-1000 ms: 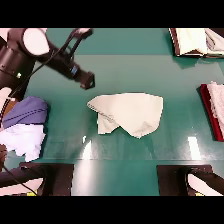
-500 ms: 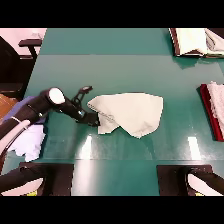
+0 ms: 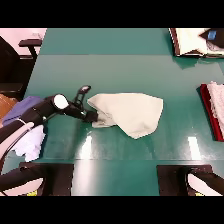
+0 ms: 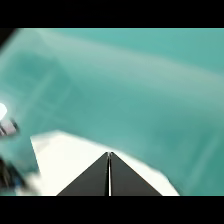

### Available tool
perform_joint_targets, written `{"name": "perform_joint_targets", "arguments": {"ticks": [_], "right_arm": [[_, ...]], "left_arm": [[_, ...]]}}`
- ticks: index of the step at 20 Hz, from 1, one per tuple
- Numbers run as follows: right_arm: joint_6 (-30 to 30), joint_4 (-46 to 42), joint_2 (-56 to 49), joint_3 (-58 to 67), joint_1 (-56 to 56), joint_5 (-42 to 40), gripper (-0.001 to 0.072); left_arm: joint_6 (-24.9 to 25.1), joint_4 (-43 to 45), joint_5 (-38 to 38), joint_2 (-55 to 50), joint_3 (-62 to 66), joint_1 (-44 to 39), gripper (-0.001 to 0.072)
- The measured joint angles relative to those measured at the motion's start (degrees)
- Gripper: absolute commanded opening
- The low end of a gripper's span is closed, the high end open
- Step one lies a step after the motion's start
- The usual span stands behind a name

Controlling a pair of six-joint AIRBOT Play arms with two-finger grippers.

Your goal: Fold the shirts.

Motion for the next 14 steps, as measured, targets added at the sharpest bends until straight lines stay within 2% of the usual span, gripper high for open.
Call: {"name": "perform_joint_targets", "arguments": {"ticks": [2,3,4,5,9,14], "right_arm": [[1.9,-3.4,1.6,-6.1,-0.9,1.8,0.0022],[2.8,-4.9,2.4,-10.5,-1.9,2.3,0.0089],[3.6,-5.8,3.2,-15.4,-2.9,2.5,0.0326],[4.4,-6.4,3.7,-20.2,-3.9,2.5,0.0473],[6.1,-6.6,2.6,-39.7,-6.4,-0.3,0.0473],[3.4,4.3,-5.8,-52.4,-3.5,-7.8,0.0474]], "left_arm": [[-0.2,2.7,-1.0,0.0,2.1,4.2,0.0030],[-0.3,3.7,-1.1,-0.1,2.9,6.0,0.0030],[-0.4,4.8,-1.3,-0.1,3.5,7.7,0.0030],[-0.4,5.8,-1.3,-0.1,3.9,9.0,0.0030],[-0.4,8.9,-1.1,-0.1,4.7,11.4,0.0030],[-0.5,10.1,-0.5,-0.1,4.9,12.2,0.0030]]}}
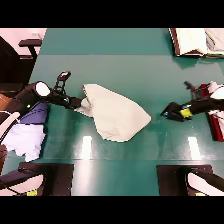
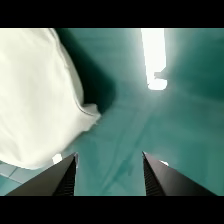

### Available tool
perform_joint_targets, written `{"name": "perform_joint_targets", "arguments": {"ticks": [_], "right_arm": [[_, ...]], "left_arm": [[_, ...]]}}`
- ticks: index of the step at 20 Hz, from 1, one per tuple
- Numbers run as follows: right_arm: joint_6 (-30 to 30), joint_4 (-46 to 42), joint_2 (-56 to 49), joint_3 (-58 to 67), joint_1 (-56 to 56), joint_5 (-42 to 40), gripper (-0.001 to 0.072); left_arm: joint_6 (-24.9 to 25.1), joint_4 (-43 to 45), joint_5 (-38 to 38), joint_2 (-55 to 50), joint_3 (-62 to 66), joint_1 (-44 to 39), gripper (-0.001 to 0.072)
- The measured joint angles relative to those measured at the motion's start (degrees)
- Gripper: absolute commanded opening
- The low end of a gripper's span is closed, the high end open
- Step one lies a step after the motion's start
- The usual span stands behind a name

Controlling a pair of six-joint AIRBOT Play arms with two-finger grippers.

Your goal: Fold the shirts.

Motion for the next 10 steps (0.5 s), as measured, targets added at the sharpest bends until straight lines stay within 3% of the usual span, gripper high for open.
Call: {"name": "perform_joint_targets", "arguments": {"ticks": [2,3,6,7,10], "right_arm": [[-1.0,2.9,-4.1,-0.6,3.3,-2.6,0.0469],[-1.3,3.8,-6.1,-0.3,4.9,-3.3,0.0421],[-1.9,5.2,-11.7,2.5,9.6,-5.2,0.0082],[-2.1,5.4,-13.1,3.8,10.7,-5.5,0.0019],[-2.7,3.5,-15.4,8.6,12.5,-6.3,0.0018]], "left_arm": [[0.0,0.2,0.0,0.0,0.0,0.1,0.0030],[0.0,0.3,0.1,0.0,0.0,0.1,0.0030],[0.0,0.4,0.1,0.0,0.0,0.1,0.0030],[0.0,0.4,0.1,0.0,0.0,0.1,0.0030],[-0.1,2.0,0.4,0.0,0.4,0.1,0.0029]]}}
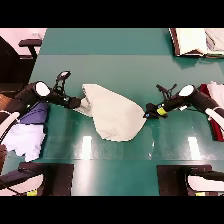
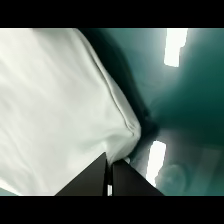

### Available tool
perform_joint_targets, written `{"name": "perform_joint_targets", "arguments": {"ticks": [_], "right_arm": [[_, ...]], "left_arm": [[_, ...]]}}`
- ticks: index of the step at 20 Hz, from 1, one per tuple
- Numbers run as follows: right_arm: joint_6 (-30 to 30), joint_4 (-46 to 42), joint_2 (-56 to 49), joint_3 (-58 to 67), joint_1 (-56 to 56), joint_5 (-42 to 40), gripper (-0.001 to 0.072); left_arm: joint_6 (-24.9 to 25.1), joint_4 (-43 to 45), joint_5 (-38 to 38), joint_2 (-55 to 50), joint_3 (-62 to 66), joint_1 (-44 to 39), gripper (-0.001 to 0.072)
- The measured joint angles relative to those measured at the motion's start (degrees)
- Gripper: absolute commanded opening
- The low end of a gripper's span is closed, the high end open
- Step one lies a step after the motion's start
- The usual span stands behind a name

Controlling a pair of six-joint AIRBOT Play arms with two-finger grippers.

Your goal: Fold the shirts.

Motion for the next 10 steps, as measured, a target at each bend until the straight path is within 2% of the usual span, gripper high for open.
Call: {"name": "perform_joint_targets", "arguments": {"ticks": [3,10], "right_arm": [[0.0,-5.9,1.7,6.2,-0.3,0.1,0.0018],[0.5,-20.3,15.2,22.5,-6.1,2.4,0.0018]], "left_arm": [[-1.2,4.6,-0.2,0.0,2.9,0.0,0.0029],[-3.1,11.4,-0.2,4.4,19.3,0.0,0.0029]]}}
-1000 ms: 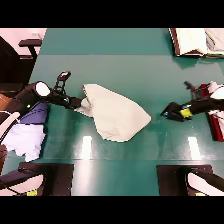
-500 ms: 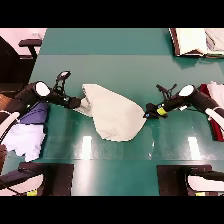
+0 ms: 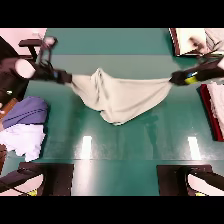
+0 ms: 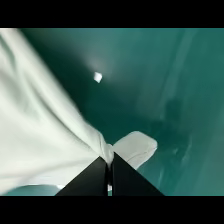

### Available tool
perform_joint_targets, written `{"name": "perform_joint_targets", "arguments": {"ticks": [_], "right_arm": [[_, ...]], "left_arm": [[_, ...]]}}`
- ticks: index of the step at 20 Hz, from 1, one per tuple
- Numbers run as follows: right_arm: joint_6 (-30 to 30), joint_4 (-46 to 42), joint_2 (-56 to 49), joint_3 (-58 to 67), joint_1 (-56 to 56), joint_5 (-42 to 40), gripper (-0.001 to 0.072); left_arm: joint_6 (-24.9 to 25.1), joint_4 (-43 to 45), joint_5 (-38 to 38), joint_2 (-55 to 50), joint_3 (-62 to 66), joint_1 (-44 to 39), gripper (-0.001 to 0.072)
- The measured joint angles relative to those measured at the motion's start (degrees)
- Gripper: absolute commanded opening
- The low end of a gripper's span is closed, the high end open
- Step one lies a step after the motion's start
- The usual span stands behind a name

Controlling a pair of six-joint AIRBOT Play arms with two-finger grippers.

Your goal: Fold the shirts.

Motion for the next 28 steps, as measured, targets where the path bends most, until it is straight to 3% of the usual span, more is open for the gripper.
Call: {"name": "perform_joint_targets", "arguments": {"ticks": [11,18,23,28], "right_arm": [[0.0,-4.0,18.1,19.0,-7.8,0.8,0.0018],[0.0,-3.7,15.5,37.0,-13.9,7.2,0.0017],[0.0,-4.1,6.7,41.2,-12.9,10.4,0.0017],[0.4,-5.3,-5.7,33.3,-7.8,10.3,0.0017]], "left_arm": [[0.0,1.4,2.7,21.5,21.0,0.0,0.0029],[0.3,-0.6,0.9,27.9,32.3,0.0,0.0028],[1.3,0.8,-5.9,22.3,34.2,0.0,0.0030],[1.6,1.6,-19.3,2.7,34.6,0.1,0.0030]]}}
